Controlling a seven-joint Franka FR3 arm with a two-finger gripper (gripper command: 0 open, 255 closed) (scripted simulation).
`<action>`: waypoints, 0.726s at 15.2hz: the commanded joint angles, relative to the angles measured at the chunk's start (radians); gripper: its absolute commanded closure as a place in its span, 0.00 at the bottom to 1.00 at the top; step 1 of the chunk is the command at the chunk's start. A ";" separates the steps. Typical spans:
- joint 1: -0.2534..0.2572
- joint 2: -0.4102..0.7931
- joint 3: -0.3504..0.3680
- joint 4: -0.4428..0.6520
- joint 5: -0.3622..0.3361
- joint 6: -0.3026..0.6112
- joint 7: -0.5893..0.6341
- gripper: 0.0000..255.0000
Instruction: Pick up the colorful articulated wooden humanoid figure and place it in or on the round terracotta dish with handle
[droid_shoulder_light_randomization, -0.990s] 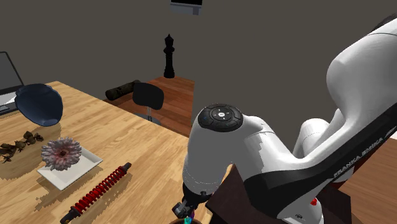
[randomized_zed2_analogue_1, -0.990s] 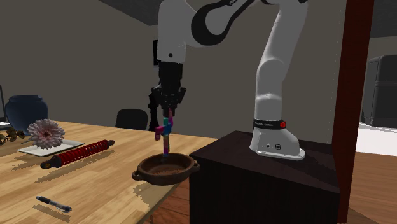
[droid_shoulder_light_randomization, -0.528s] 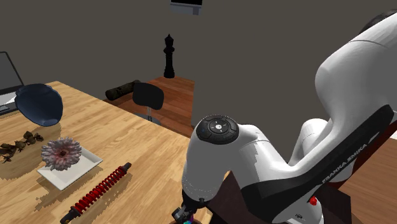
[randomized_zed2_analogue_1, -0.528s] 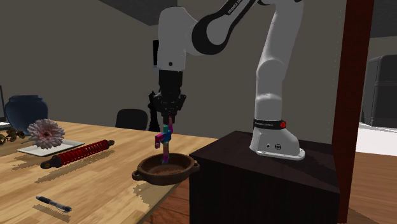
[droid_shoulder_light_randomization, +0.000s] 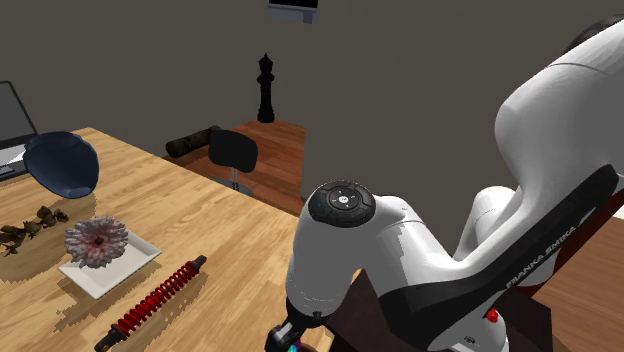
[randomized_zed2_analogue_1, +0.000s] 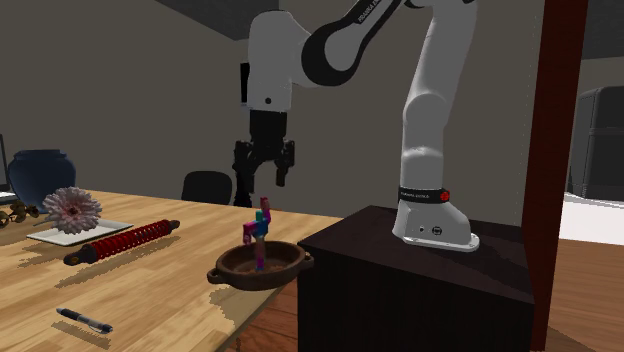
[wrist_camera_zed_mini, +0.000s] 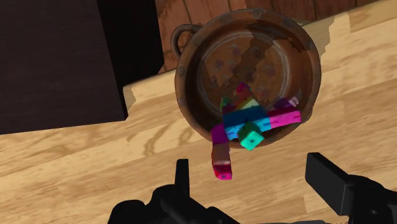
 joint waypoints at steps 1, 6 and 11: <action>0.000 0.000 0.000 0.000 0.000 0.000 0.000 0.00; 0.050 -0.118 -0.058 0.052 0.076 -0.154 -0.061 0.00; 0.051 -0.118 -0.059 0.052 0.076 -0.154 -0.060 0.00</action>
